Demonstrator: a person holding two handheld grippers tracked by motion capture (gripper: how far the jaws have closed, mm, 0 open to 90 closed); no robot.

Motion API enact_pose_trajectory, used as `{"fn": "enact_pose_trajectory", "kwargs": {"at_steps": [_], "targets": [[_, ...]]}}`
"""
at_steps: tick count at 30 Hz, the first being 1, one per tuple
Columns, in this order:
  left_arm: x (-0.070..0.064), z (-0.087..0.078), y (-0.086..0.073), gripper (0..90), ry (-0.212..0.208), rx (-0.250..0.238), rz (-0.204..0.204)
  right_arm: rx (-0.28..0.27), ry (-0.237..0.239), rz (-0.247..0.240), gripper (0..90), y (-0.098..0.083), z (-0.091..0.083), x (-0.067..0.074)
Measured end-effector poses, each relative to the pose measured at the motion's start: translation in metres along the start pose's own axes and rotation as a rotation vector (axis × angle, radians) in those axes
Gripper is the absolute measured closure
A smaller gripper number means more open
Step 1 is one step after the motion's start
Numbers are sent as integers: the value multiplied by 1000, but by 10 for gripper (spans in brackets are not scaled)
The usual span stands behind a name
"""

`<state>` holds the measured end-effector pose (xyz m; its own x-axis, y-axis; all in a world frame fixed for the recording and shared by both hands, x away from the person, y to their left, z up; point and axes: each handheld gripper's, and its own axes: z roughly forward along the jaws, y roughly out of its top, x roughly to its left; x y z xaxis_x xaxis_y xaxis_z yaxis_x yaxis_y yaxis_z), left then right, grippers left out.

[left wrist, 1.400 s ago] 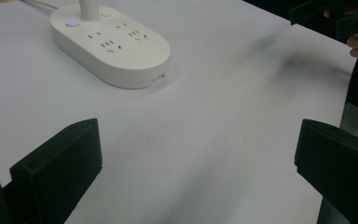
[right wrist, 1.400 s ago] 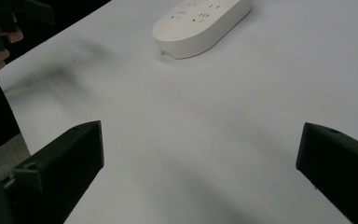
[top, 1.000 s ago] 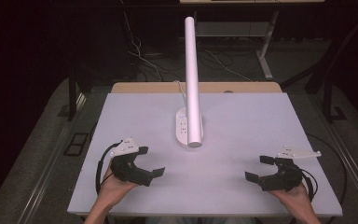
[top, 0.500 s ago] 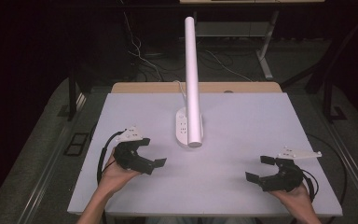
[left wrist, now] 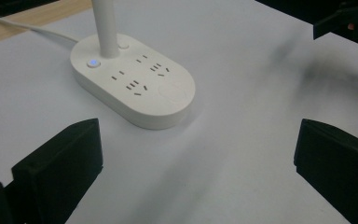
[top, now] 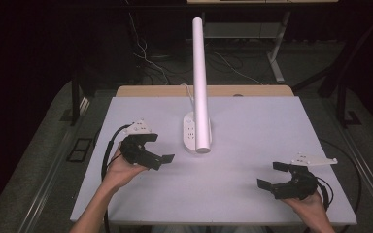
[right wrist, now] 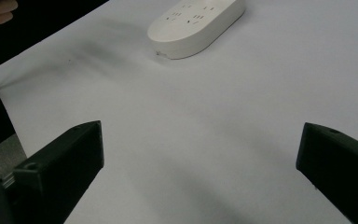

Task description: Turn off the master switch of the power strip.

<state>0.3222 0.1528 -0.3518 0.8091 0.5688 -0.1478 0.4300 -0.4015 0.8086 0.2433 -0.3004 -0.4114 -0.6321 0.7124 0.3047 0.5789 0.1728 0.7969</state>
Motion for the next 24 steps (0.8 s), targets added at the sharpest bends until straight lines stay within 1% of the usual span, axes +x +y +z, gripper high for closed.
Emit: {"fn": "enact_pose_trajectory", "kwargs": {"at_steps": [2, 3, 4, 5, 8, 14, 16, 17, 21, 24], "targets": [[1, 0, 2, 0, 2, -1, 1, 0, 0, 0, 0, 0, 0, 0], [3, 1, 6, 0, 2, -1, 4, 0, 0, 0, 0, 0, 0, 0], [4, 1, 8, 1, 2, 9, 15, 0, 0, 0, 0, 0, 0, 0], [4, 1, 8, 3, 2, 9, 15, 0, 0, -1, 0, 0, 0, 0], [7, 5, 15, 3, 5, 21, 25, 3, 0, -1, 0, 0, 0, 0], [14, 10, 22, 5, 7, 29, 25, 2, -2, -6, 0, 0, 0, 0], [18, 15, 24, 5, 13, 28, 18, -4, -5, -5, 0, 0, 0, 0], [18, 15, 24, 7, 13, 28, 18, -3, -7, 1, 0, 0, -1, 1], [25, 21, 30, 7, 16, 47, 22, -14, -11, -2, 0, 0, -2, 0], [27, 22, 32, 8, 23, 51, 20, -15, -11, -4, 0, 0, -2, -1]]}}
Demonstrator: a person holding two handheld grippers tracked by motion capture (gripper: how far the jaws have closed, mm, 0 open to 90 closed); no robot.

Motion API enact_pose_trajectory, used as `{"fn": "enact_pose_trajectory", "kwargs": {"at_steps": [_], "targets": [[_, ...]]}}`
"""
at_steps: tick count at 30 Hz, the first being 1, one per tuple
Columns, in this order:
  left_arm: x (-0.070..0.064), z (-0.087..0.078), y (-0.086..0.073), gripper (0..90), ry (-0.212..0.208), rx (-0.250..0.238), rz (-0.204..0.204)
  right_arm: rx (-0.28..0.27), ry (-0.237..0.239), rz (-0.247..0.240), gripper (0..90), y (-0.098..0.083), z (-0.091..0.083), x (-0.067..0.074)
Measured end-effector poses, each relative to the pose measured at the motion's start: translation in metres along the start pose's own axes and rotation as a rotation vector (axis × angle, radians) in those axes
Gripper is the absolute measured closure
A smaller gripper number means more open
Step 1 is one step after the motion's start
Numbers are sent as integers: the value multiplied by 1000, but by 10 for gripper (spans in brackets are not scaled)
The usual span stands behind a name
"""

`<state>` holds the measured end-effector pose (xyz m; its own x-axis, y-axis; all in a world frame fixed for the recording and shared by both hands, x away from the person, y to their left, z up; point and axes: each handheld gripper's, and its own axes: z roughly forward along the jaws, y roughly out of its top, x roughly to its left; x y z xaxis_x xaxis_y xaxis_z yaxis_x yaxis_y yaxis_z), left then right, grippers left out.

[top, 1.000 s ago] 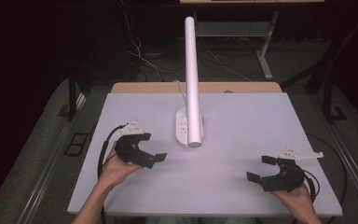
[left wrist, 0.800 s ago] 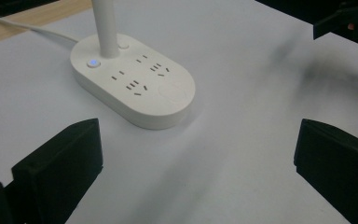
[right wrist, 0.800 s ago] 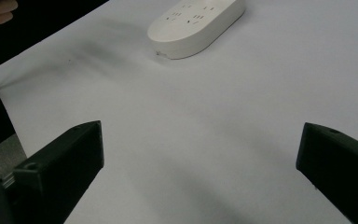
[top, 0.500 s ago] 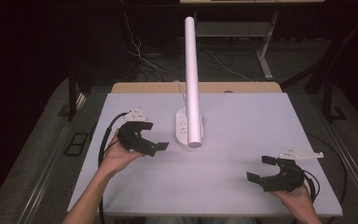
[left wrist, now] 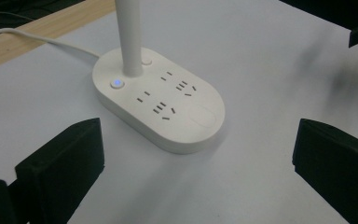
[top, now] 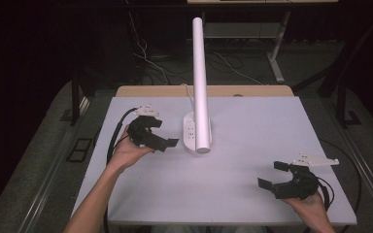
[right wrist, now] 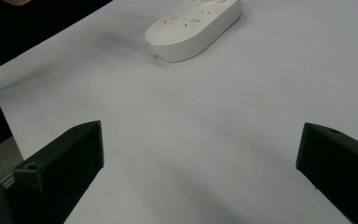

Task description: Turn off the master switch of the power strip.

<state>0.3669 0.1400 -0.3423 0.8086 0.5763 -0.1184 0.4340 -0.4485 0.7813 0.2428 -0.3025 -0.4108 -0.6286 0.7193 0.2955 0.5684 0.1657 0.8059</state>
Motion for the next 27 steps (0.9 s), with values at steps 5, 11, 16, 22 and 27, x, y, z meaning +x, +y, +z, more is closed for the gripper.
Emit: {"fn": "enact_pose_trajectory", "kwargs": {"at_steps": [5, 11, 16, 22, 27], "targets": [[9, 2, 5, 10, 12, 6, -11, -1, -1, -1, 0, 0, 0, 0], [20, 5, 12, 11, 23, 13, -11, -5, -3, 1, 0, 0, -1, 0], [26, 7, 17, 13, 25, 14, -17, -2, -1, 7, 0, -1, -1, 0], [33, 15, 24, 14, 22, 26, -17, -2, 0, 7, 0, -1, -1, -1], [36, 22, 29, 15, 27, 26, -37, -5, -2, 1, 0, -1, -1, -1]]}}
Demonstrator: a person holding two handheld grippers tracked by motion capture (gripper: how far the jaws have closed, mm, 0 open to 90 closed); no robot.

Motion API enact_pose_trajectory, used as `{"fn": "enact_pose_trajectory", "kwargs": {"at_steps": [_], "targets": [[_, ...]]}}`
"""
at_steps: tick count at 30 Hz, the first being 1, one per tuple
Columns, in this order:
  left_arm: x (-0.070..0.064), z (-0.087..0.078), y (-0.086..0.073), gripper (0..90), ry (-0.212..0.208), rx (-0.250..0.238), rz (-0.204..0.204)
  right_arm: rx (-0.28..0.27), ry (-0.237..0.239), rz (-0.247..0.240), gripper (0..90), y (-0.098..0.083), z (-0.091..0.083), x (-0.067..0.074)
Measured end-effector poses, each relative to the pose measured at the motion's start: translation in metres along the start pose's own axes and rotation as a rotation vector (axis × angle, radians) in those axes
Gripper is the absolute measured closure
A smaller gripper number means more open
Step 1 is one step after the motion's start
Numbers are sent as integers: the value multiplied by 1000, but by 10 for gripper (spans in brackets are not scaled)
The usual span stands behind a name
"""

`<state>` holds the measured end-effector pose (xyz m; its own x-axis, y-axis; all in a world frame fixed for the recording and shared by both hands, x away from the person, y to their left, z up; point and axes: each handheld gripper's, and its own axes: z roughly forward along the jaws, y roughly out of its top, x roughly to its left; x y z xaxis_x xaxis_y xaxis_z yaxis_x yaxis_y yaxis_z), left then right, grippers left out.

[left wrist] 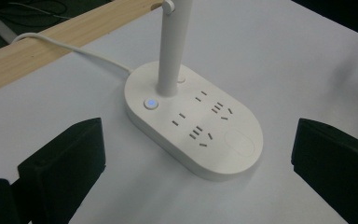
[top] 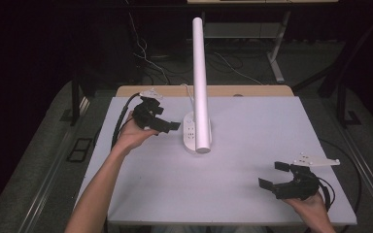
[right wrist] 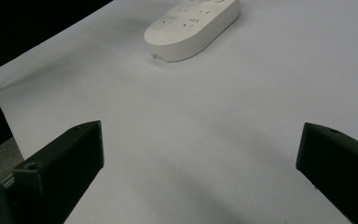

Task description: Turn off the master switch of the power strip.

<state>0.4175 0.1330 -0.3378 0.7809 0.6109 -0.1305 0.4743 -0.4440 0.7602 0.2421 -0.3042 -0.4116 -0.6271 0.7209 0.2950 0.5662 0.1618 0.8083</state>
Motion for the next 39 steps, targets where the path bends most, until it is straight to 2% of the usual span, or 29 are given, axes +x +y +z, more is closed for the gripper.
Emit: {"fn": "enact_pose_trajectory", "kwargs": {"at_steps": [10, 16, 17, 20, 22, 24, 25, 32, 34, 39], "targets": [[10, 10, 10, 22, 18, -10, -22, -1, 2, 6, 0, 0, -1, 0], [15, 17, 11, 30, 26, -30, -55, -1, 2, 5, 0, 0, -1, -1], [16, 20, 10, 31, 27, -42, -78, -2, 2, 4, 0, 0, -1, -1], [18, 22, 10, 34, 25, -51, -95, 0, 3, 5, 0, 0, -1, -1], [18, 26, 10, 37, 29, -80, -135, 0, 4, 5, 0, 0, -1, -1], [21, 28, 9, 40, 28, -87, -150, -1, 3, 4, 0, 0, -1, -1], [24, 28, 9, 40, 26, -70, -129, -1, 3, 4, 0, 0, -1, -1], [33, 36, 6, 56, 26, -92, -189, 4, 3, 7, 0, 0, -1, -1], [35, 40, 4, 57, 21, -106, -226, 4, 2, 7, 0, 0, -1, -1], [38, 46, 2, 67, 30, -116, -258, 4, 2, 7, 0, 0, -1, -1]]}}
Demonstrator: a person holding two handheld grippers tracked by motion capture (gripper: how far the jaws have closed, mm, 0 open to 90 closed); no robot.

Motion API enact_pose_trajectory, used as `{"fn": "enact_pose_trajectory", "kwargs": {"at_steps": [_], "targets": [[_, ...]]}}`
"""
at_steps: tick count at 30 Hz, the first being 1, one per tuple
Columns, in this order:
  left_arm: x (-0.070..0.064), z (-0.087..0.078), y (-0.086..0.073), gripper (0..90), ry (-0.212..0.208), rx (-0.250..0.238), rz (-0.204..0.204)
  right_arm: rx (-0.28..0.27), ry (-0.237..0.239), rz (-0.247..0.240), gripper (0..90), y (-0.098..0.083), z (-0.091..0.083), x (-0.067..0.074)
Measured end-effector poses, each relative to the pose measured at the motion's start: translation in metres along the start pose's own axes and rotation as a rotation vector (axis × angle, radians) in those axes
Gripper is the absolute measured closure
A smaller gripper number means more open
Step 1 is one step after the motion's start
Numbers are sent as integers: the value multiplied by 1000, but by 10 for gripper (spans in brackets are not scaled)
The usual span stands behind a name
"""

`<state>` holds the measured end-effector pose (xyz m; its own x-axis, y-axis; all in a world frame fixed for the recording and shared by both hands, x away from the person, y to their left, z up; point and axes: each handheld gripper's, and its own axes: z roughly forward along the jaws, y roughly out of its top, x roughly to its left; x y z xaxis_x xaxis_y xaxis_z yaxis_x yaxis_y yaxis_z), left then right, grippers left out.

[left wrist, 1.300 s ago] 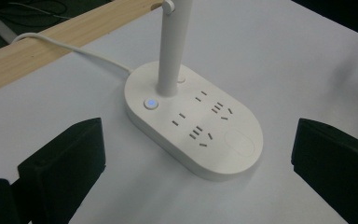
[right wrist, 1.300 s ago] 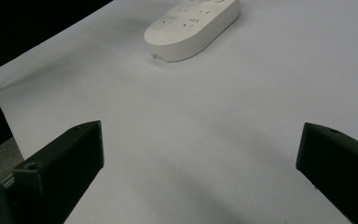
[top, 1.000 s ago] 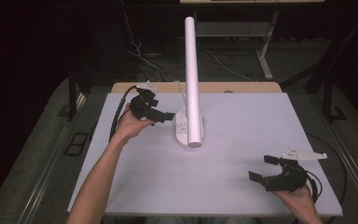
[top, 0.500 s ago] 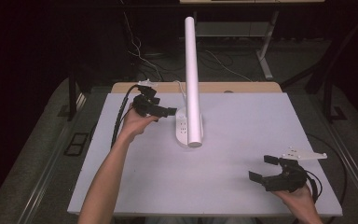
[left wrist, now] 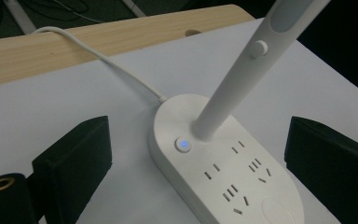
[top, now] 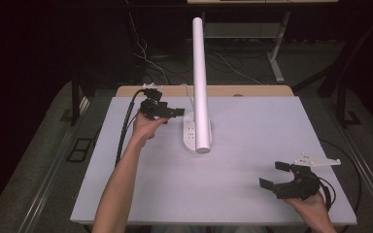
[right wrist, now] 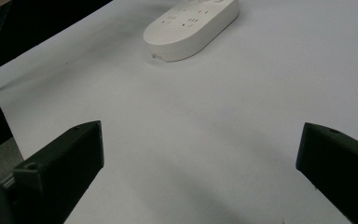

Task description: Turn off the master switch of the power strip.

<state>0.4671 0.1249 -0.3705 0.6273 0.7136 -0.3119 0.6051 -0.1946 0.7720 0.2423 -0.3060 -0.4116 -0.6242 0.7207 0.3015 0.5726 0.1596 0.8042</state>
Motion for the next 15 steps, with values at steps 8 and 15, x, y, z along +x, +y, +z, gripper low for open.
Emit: {"fn": "enact_pose_trajectory", "kwargs": {"at_steps": [8, 15], "targets": [[3, 11, -2, 137, -21, -26, -29, -2, 1, -1, 0, 0, 0, 0], [5, 21, -5, 296, -32, -36, -71, 0, 1, -2, 0, 0, -1, -1]]}}
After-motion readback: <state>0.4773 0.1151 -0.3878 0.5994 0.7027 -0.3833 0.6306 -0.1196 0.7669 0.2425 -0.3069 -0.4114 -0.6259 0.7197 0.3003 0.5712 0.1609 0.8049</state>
